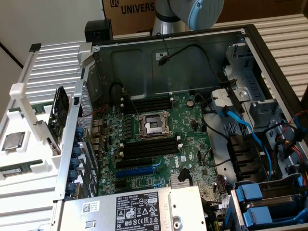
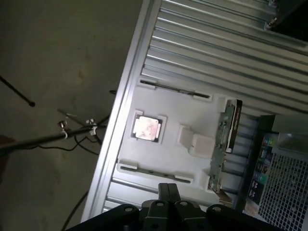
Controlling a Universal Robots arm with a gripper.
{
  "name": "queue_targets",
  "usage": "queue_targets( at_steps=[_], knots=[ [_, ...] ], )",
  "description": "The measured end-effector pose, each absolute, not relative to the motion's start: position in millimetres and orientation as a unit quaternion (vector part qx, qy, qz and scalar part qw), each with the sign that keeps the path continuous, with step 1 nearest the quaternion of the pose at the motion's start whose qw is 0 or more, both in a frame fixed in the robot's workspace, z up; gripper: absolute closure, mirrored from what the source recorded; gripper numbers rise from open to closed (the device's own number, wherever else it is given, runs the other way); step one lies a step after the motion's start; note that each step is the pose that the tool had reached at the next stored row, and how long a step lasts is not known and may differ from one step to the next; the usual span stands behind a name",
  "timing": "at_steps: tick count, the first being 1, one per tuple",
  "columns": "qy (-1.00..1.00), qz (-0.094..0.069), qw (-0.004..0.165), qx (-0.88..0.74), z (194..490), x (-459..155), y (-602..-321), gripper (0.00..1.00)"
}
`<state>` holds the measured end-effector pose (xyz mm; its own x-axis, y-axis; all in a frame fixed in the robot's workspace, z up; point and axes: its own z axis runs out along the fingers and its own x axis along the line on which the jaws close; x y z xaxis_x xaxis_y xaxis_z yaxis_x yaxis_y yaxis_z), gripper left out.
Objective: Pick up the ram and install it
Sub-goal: 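Insert the ram into the slot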
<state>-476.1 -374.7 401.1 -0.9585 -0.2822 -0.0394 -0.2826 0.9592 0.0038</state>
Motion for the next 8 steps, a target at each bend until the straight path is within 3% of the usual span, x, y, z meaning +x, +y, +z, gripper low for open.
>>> queue_targets(
  at_steps=[8],
  knots=[
    [0.976, 0.006, 0.019, -0.215, 401.1, -476.1, -374.6, 0.89]
  ],
)
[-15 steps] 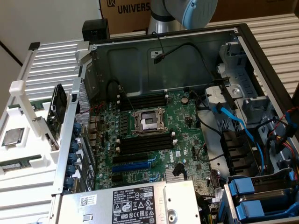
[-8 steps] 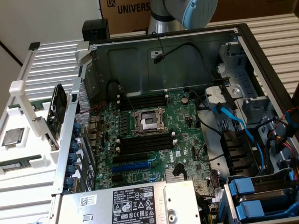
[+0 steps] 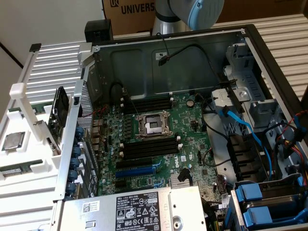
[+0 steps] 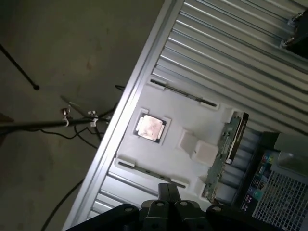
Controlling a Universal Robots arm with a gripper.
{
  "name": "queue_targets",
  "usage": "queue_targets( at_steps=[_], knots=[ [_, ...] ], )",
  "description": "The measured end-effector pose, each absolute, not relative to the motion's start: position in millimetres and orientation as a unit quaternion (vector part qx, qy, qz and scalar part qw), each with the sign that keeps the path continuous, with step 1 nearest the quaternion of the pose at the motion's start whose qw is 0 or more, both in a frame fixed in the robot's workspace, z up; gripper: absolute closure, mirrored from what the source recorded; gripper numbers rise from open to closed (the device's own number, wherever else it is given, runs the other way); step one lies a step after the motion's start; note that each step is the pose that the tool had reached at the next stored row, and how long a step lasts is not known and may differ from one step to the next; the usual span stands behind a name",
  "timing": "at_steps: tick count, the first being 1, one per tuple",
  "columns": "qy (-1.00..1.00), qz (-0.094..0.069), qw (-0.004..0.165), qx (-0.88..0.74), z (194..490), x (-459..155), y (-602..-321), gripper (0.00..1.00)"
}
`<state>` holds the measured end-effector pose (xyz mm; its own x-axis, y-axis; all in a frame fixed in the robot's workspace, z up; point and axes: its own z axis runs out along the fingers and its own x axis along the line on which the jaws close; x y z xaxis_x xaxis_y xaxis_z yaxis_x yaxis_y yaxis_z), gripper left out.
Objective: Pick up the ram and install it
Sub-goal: 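Insert the ram into the slot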
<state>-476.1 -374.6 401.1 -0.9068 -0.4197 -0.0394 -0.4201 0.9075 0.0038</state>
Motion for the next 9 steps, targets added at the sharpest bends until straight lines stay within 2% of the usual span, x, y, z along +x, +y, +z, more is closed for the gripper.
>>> queue_targets(
  at_steps=[9],
  knots=[
    [0.956, 0.008, 0.018, -0.294, 401.1, -476.1, -374.6, 0.89]
  ],
)
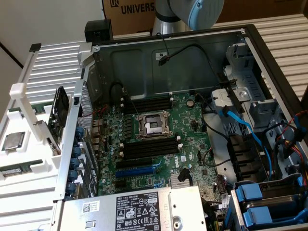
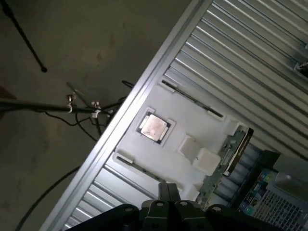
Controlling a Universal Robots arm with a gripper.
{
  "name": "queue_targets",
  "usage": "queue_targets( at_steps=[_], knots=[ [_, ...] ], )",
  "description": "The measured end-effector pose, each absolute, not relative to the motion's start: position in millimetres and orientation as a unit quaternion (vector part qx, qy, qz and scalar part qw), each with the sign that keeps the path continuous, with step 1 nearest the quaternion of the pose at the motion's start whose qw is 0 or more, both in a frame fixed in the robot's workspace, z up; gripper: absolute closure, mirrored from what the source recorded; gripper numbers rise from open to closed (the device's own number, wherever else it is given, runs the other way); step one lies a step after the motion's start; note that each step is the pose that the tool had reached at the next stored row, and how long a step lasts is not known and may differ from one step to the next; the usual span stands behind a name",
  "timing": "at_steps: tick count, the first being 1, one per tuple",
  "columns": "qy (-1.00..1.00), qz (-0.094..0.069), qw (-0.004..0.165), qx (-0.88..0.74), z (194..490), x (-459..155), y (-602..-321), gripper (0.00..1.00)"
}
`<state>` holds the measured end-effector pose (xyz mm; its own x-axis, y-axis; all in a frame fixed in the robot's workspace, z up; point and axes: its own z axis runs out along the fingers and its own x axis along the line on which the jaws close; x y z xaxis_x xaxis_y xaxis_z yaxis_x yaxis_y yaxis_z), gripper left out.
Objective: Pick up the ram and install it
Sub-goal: 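Insert the ram into the slot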
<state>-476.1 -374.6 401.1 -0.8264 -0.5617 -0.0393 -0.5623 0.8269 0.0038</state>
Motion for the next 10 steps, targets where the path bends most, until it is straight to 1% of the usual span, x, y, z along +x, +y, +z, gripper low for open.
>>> queue_targets(
  at_steps=[10],
  knots=[
    [0.925, 0.009, 0.018, -0.38, 401.0, -476.2, -374.7, 0.89]
  ],
)
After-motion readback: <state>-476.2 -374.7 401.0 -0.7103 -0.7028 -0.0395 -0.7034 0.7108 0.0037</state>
